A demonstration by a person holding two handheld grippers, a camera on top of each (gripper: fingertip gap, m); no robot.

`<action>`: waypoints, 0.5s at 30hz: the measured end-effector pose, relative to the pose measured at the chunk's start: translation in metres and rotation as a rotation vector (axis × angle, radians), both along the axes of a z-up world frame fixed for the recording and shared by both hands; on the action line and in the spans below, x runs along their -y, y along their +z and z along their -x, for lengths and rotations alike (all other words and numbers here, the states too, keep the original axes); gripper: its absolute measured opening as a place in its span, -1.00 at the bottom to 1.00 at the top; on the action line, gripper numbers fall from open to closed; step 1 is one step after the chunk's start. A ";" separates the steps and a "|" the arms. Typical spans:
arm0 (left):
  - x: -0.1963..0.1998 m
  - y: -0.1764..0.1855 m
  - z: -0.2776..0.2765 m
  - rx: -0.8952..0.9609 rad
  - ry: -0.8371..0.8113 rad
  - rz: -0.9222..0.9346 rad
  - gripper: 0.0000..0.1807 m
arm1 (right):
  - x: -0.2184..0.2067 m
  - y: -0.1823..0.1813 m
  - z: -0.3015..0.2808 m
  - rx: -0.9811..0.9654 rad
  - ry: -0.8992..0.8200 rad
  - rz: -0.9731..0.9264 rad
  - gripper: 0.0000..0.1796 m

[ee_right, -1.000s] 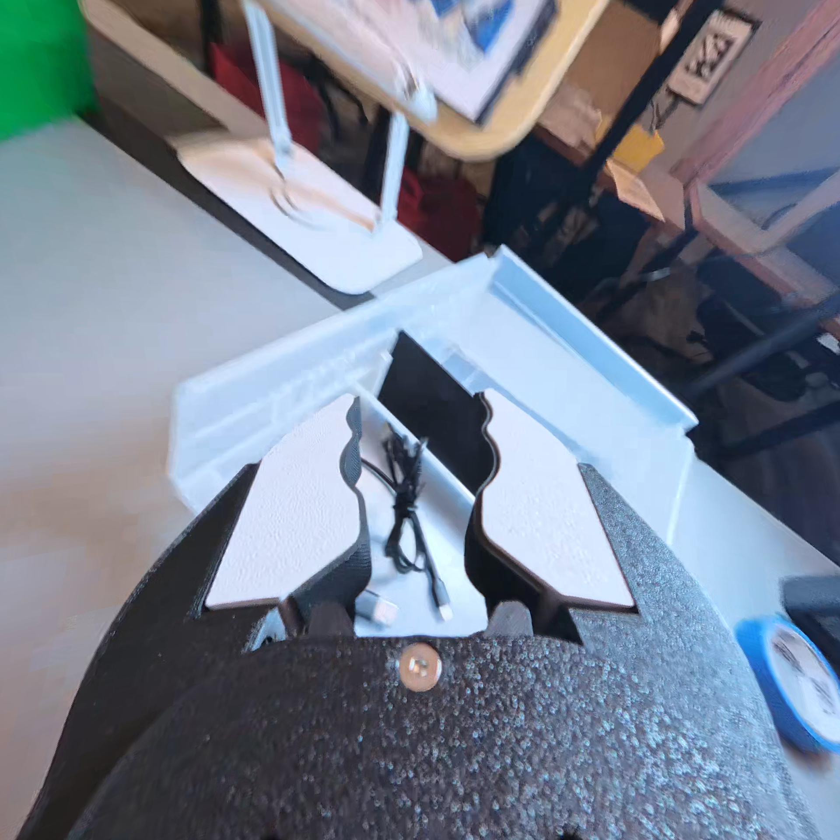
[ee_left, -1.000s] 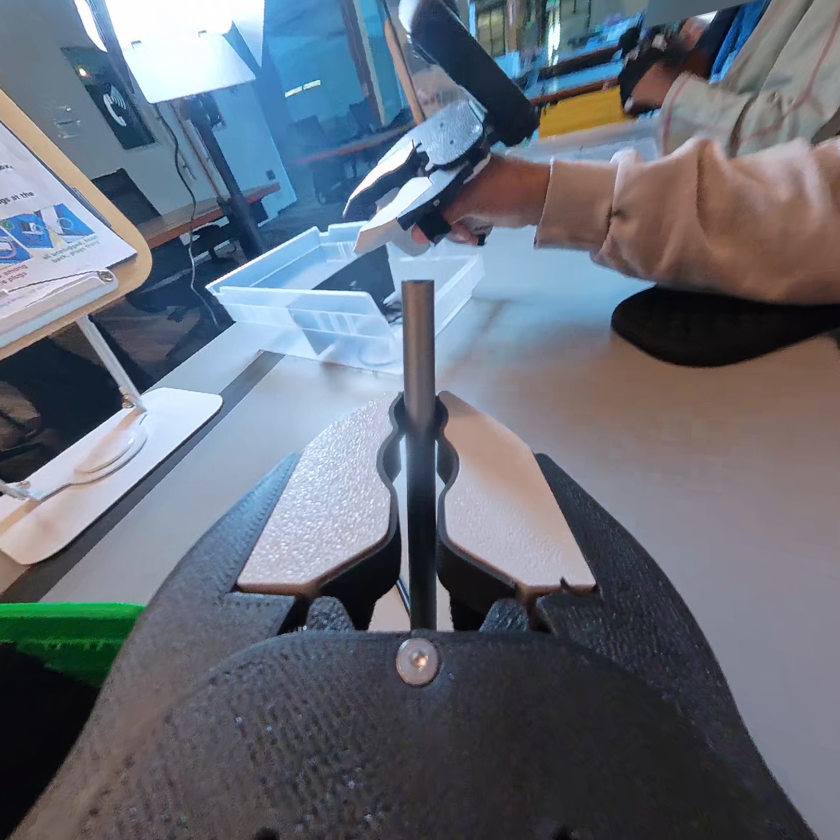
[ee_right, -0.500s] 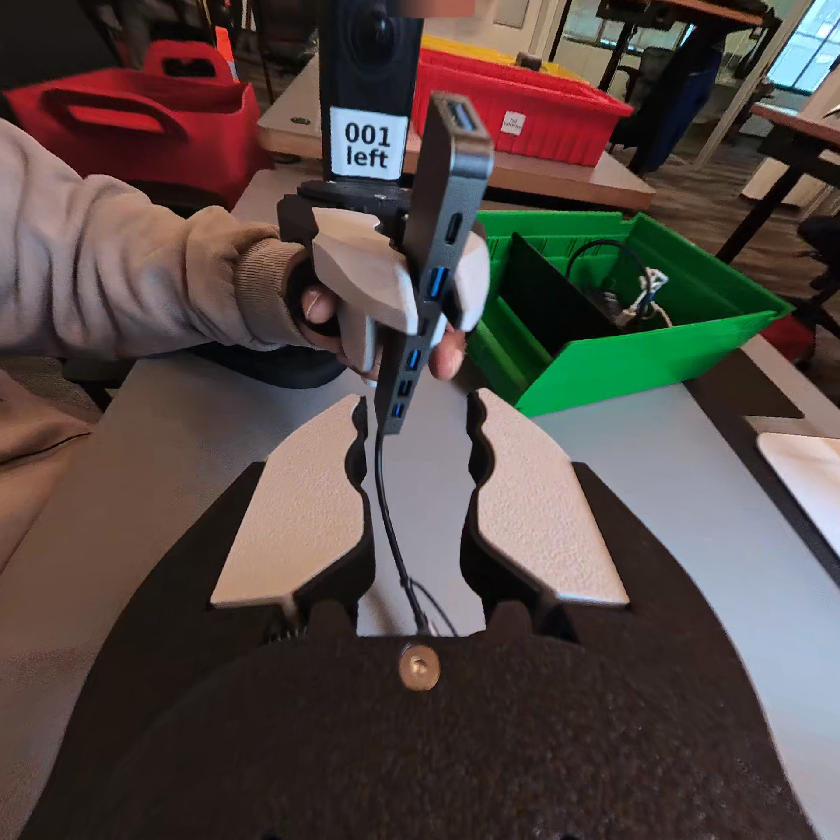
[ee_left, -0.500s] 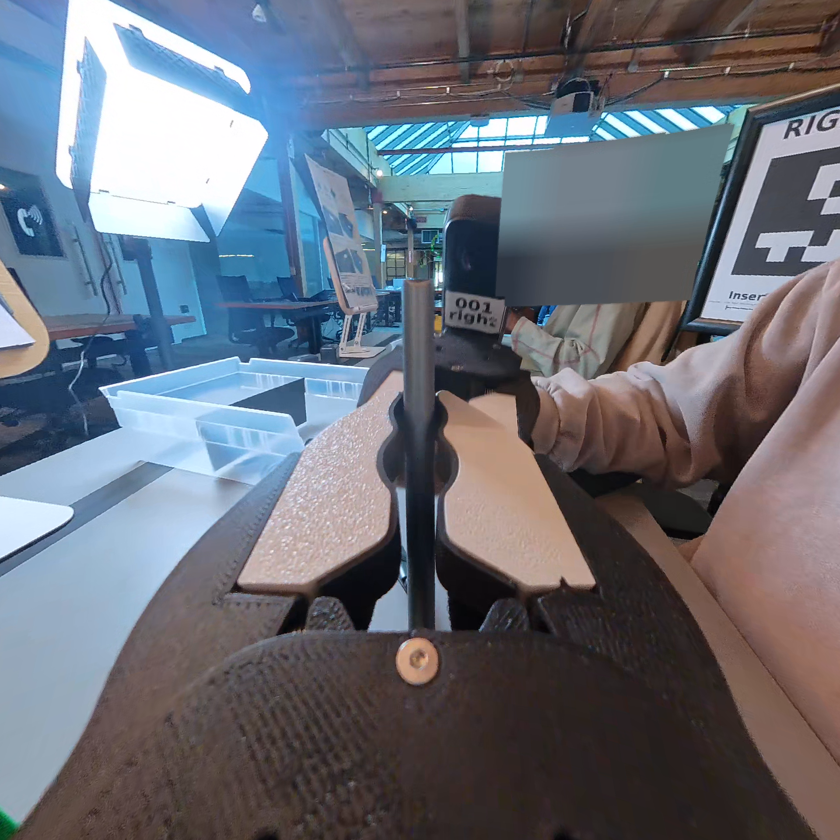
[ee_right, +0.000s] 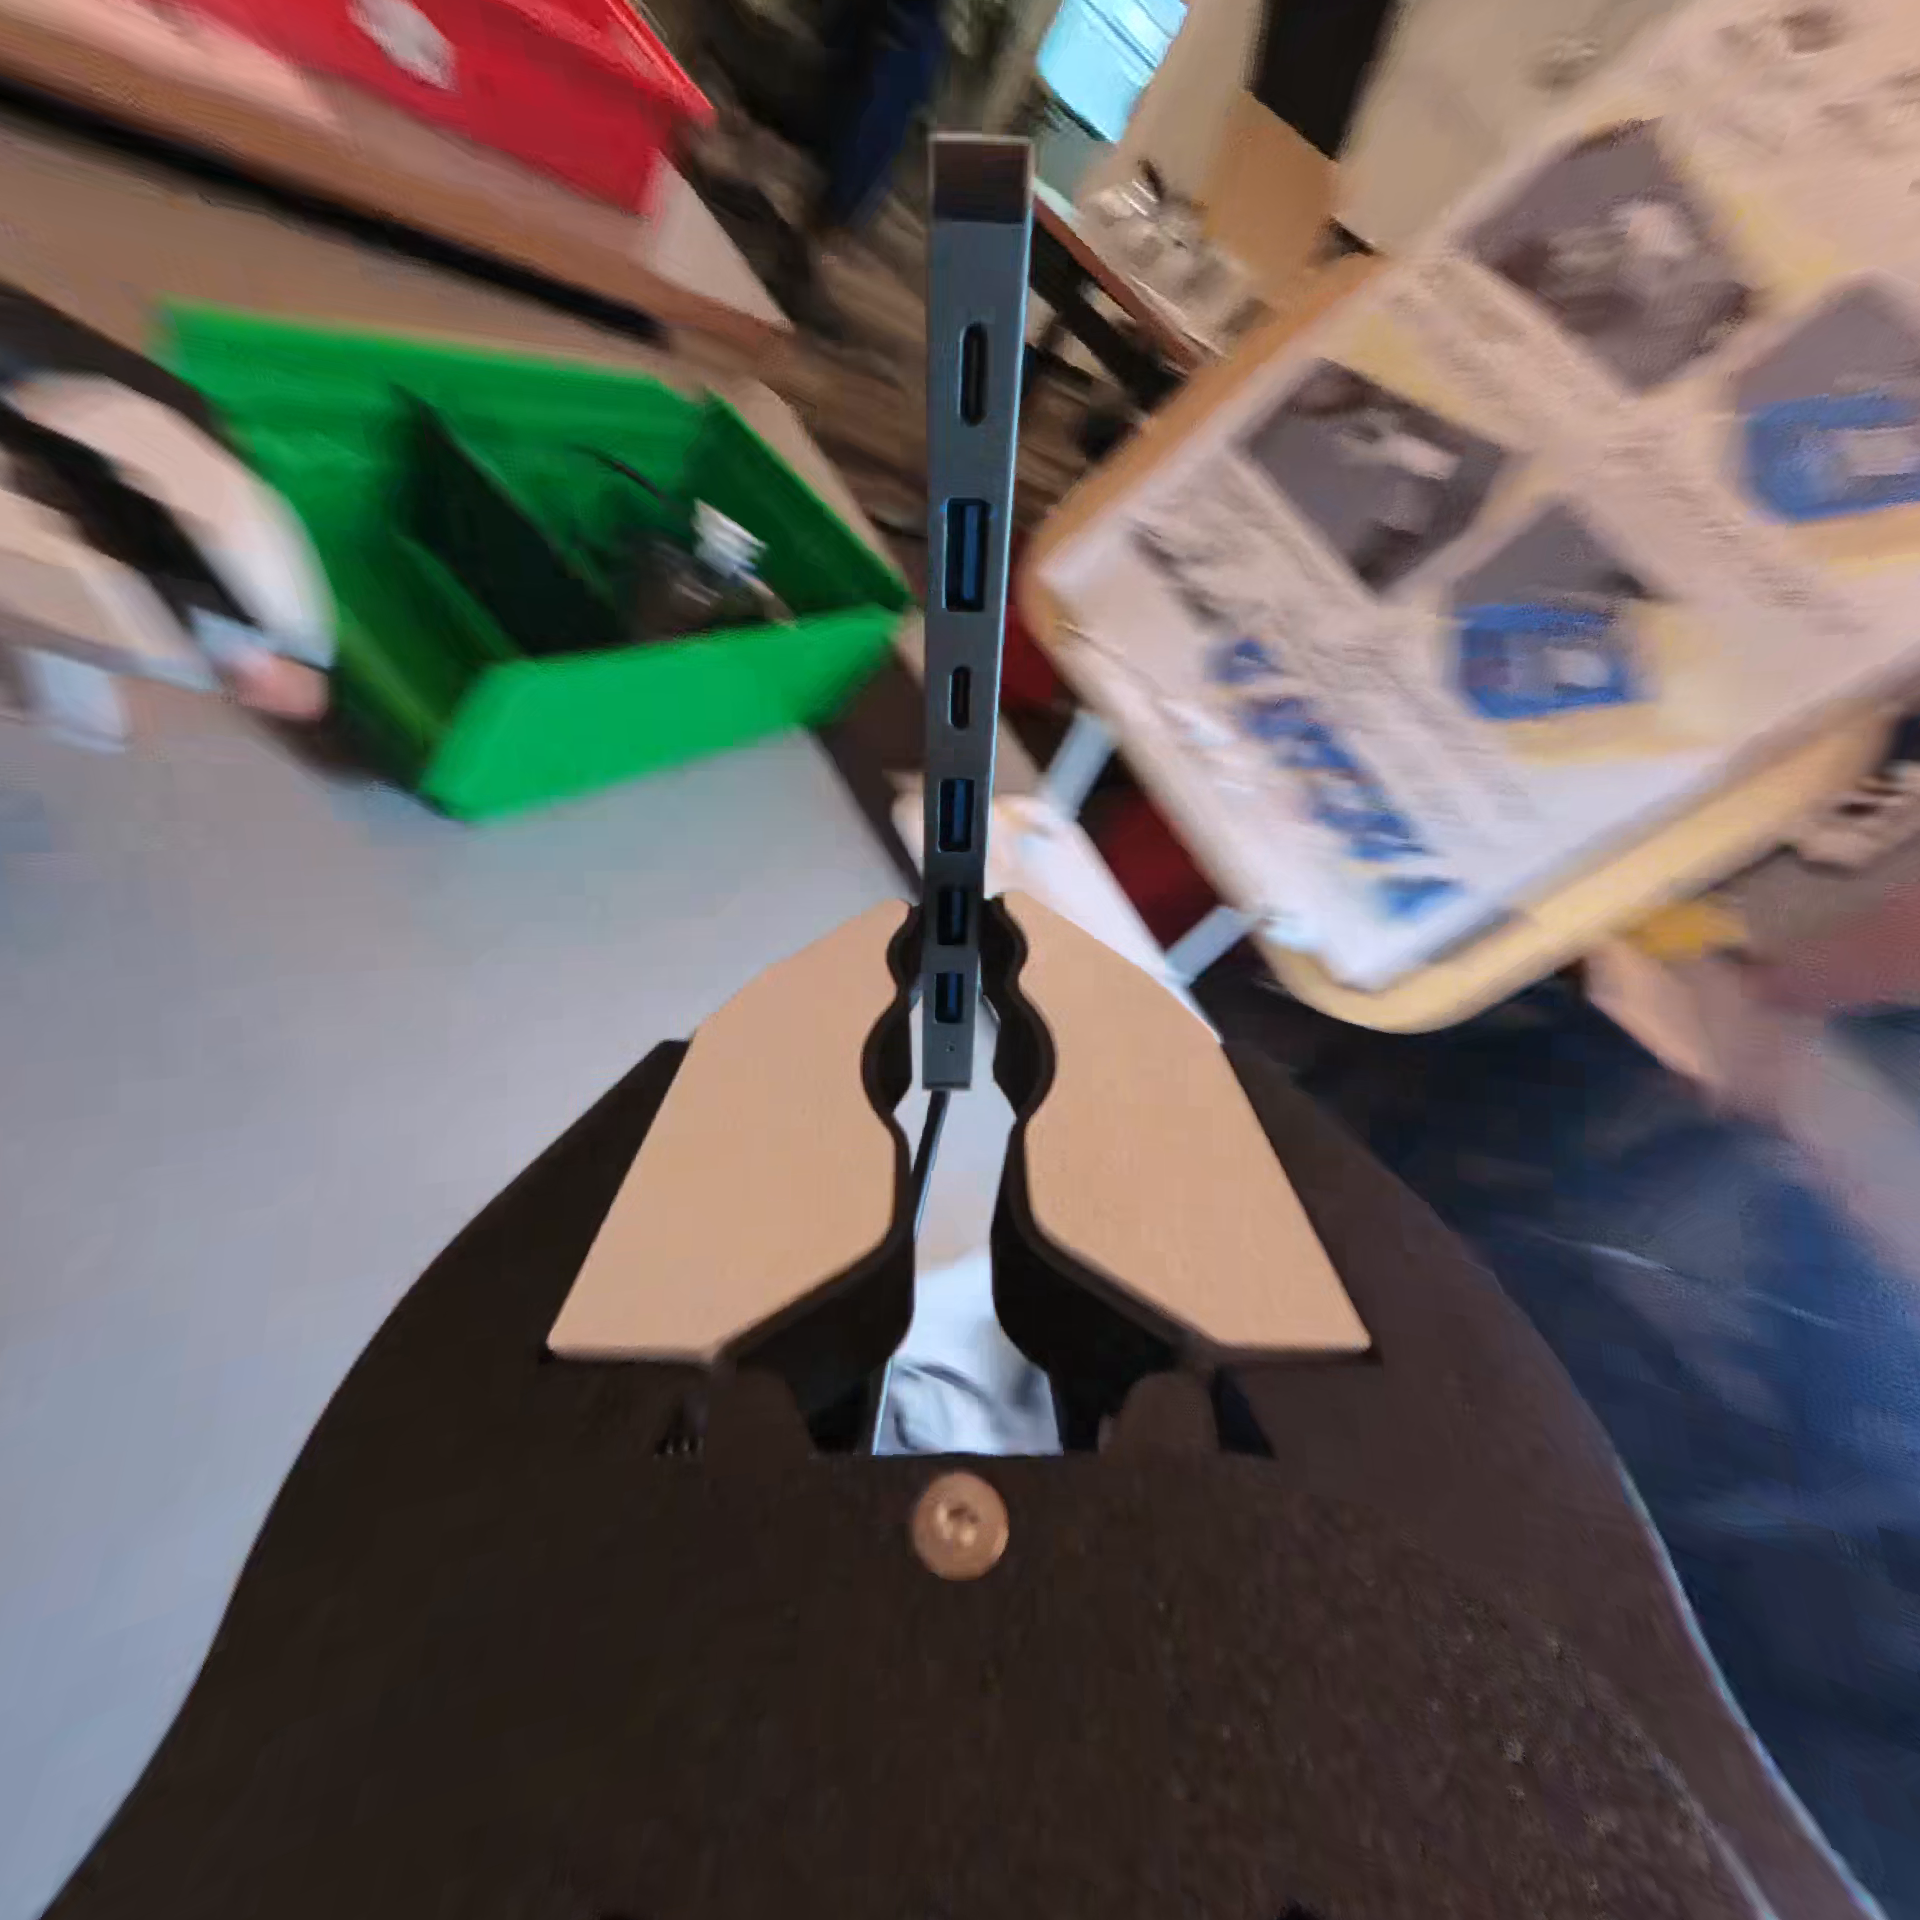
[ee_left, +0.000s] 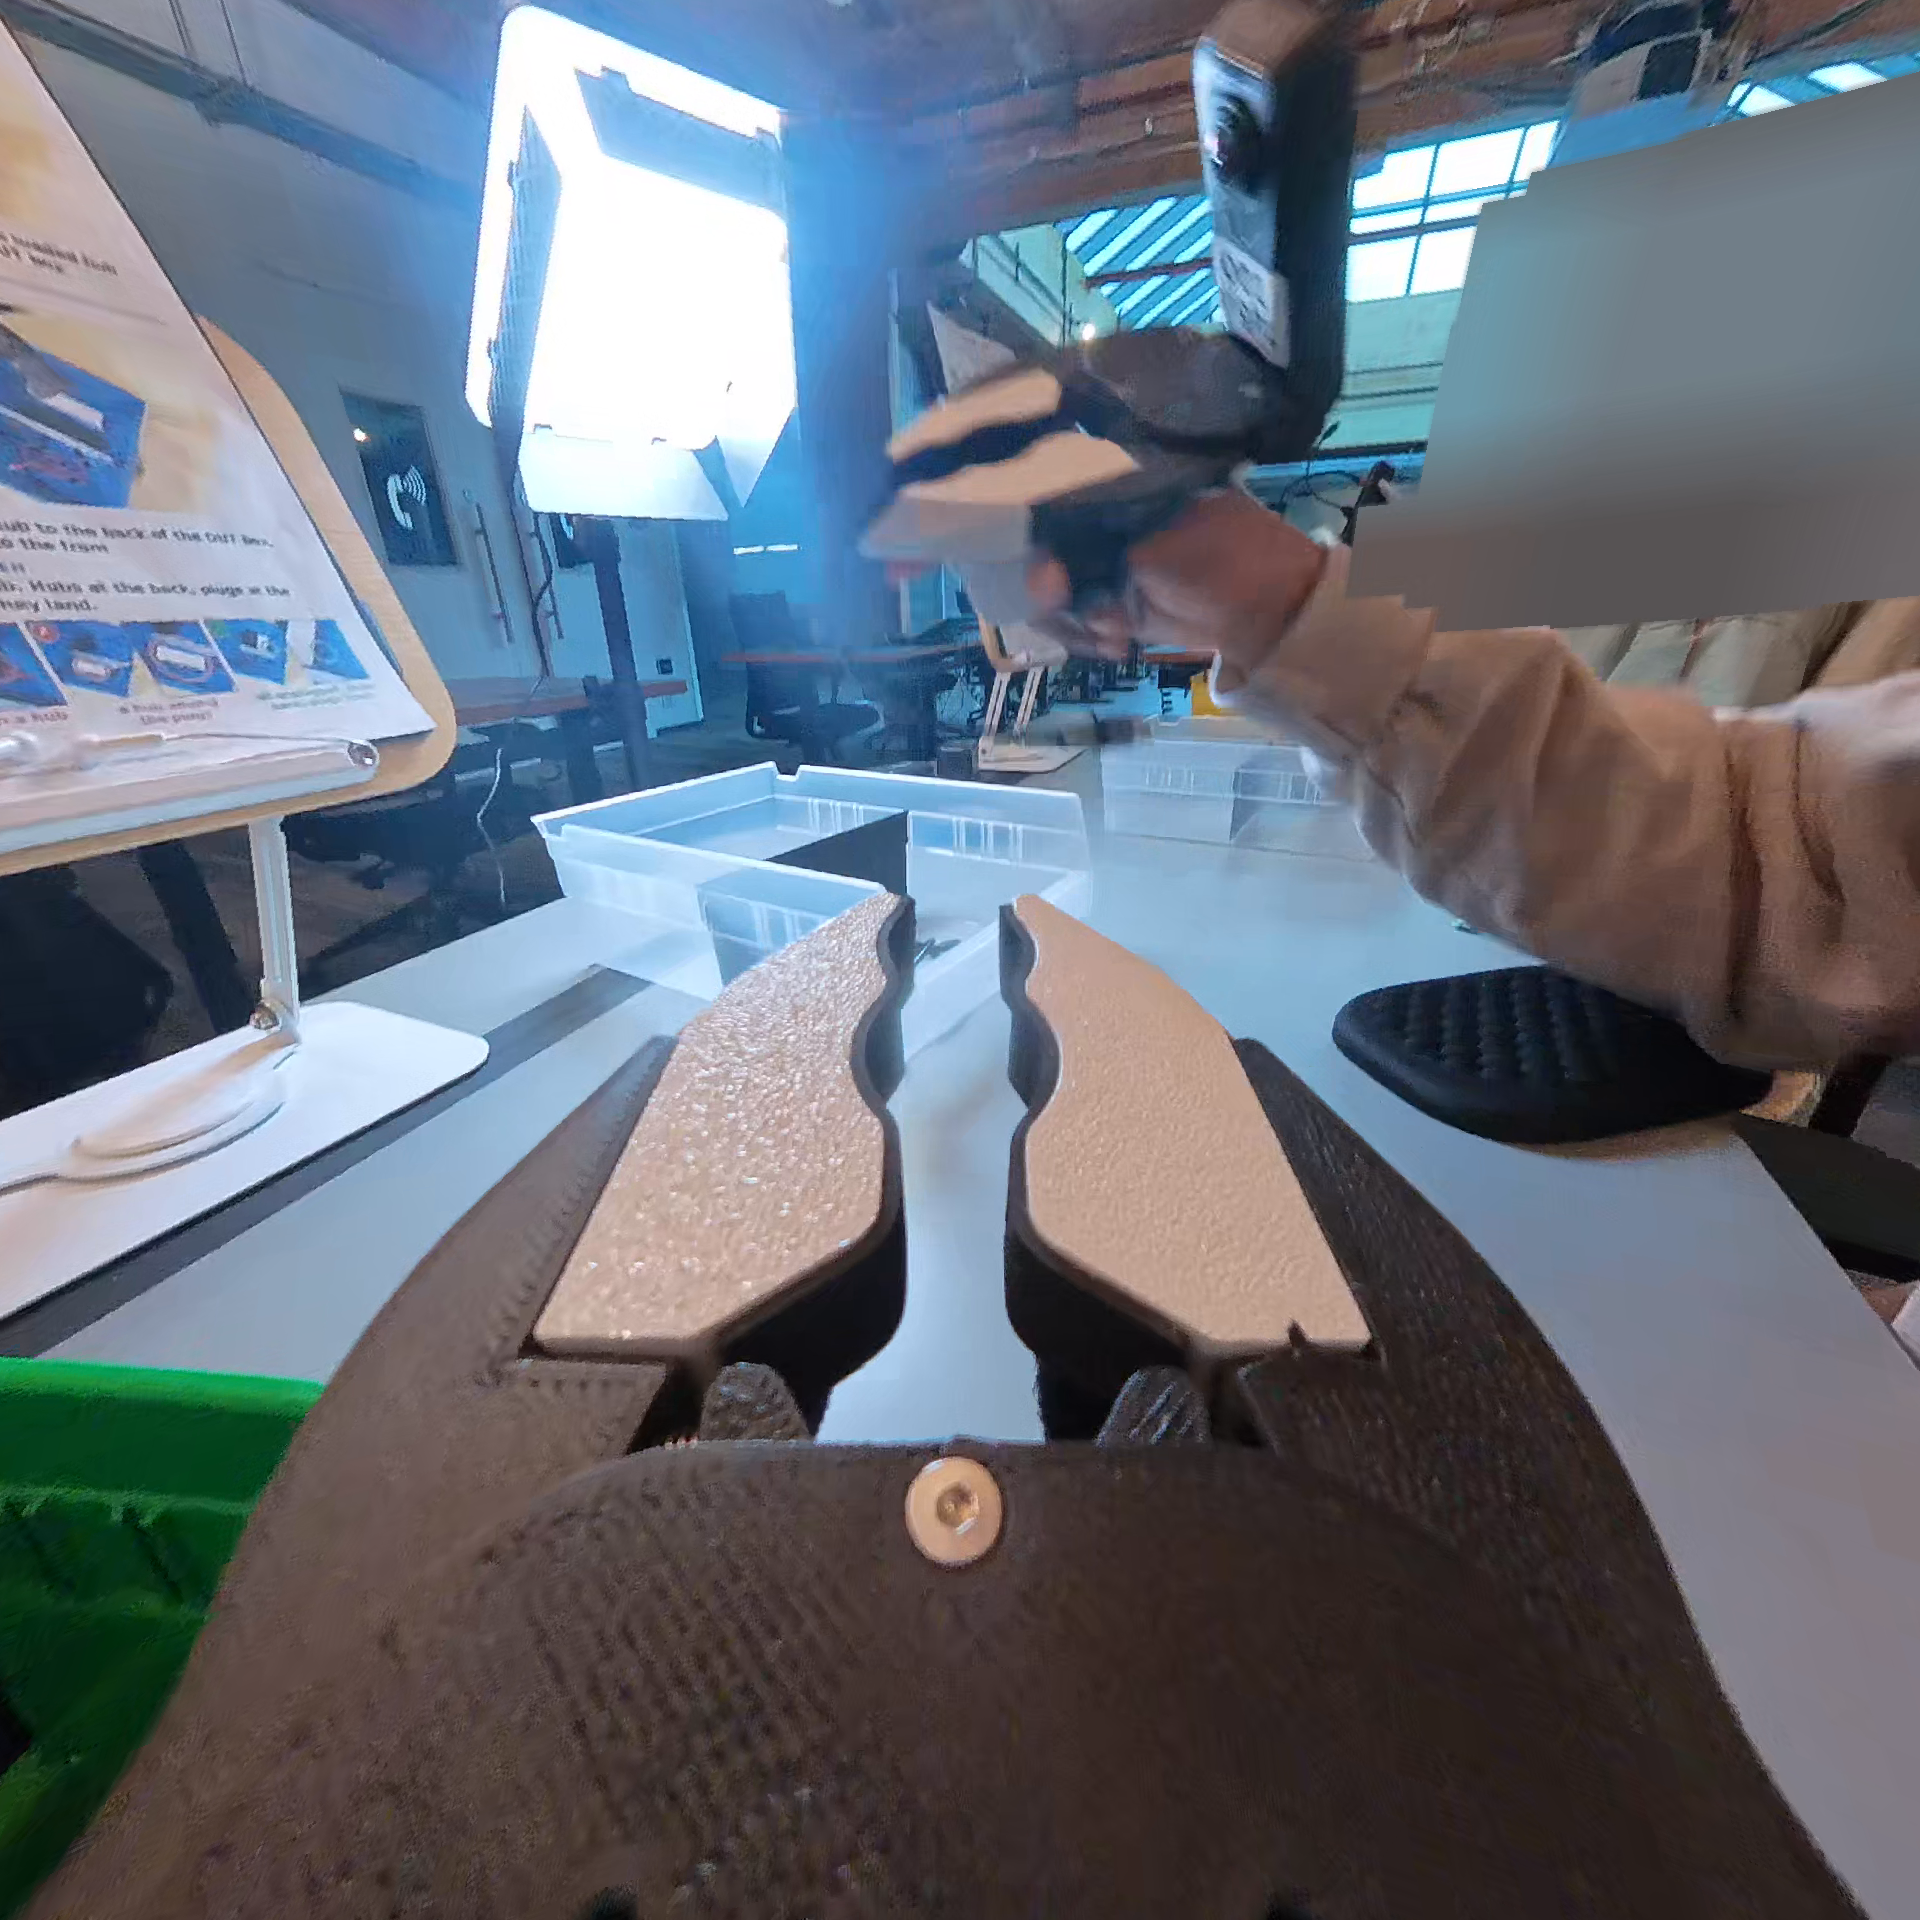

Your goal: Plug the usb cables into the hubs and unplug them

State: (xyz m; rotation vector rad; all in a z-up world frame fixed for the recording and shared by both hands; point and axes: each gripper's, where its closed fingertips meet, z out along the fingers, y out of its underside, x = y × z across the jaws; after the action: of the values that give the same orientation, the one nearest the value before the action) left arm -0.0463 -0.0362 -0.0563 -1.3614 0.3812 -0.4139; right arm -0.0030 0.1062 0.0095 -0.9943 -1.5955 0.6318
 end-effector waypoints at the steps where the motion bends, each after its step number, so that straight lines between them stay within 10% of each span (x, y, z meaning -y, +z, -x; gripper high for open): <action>1: -0.001 -0.003 -0.001 -0.008 0.001 0.011 -0.83 | -0.030 0.007 -0.001 0.023 -0.087 -0.098 -0.88; 8: -0.007 -0.019 -0.009 -0.091 0.004 0.058 -0.87 | -0.226 -0.036 -0.011 0.481 -0.479 -0.552 -0.88; 15: -0.011 -0.030 -0.012 -0.122 -0.008 0.093 -0.87 | -0.298 -0.124 -0.019 0.830 -0.445 -0.630 -0.88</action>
State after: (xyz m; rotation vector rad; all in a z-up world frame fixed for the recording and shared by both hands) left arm -0.0340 -0.0256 -0.0860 -1.4804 0.4734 -0.3598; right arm 0.0163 0.4045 -0.1140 -1.1176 -1.9793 -0.6551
